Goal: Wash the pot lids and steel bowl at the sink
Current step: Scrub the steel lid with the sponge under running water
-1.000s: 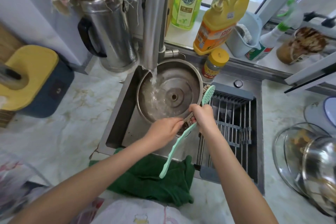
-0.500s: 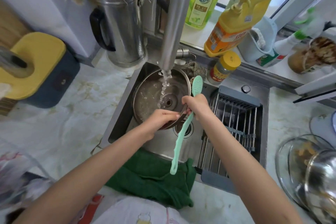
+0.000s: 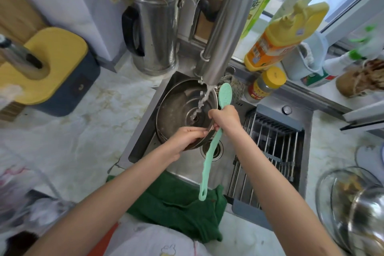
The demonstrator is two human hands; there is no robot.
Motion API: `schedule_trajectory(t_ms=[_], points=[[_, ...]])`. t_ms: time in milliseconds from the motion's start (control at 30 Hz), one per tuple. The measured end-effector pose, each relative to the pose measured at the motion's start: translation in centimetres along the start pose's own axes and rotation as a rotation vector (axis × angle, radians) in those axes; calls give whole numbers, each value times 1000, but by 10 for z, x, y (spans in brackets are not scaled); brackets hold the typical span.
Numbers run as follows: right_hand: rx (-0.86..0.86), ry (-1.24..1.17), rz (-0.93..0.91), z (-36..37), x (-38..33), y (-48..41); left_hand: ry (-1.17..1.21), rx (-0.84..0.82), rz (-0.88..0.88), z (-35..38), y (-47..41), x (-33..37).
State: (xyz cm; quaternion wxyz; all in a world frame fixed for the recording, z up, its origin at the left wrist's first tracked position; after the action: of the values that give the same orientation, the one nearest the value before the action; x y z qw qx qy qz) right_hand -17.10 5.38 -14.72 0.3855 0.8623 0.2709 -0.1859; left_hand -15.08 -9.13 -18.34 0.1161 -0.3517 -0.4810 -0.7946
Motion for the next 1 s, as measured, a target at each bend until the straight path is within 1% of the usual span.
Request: schedule_trajectory(t_ms=[100,233,433,633,767,1000], points=[[9,9,2,0,-3,2,11,-30,-13,-1,0,-2],[30,30,-10,1,-9,1,46,34,30,1,2,8],[36,67,-5,-4,-10,6,32,-35,3,3,5,8],[46,81,-34,-3,-13,9,47,-32,-17,8,7,8],[38,71,-12,-6,-14,9,21,-5,3,0,5,7],[61,67,-35,-12,-18,9,57,-49,33,10,8,17]])
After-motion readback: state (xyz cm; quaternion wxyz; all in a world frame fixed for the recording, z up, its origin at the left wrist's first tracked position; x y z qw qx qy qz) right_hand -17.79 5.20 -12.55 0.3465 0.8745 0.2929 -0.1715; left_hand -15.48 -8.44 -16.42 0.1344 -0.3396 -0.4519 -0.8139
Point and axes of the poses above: each hand's wrist, its own y-axis away from the middle knuckle, its own z-axis out of the palm, x = y × z, the point moved 10 cm from there along -y, towards the middle knuckle, and after that the axes turned 1 degree about y, right-handed, at the moved point
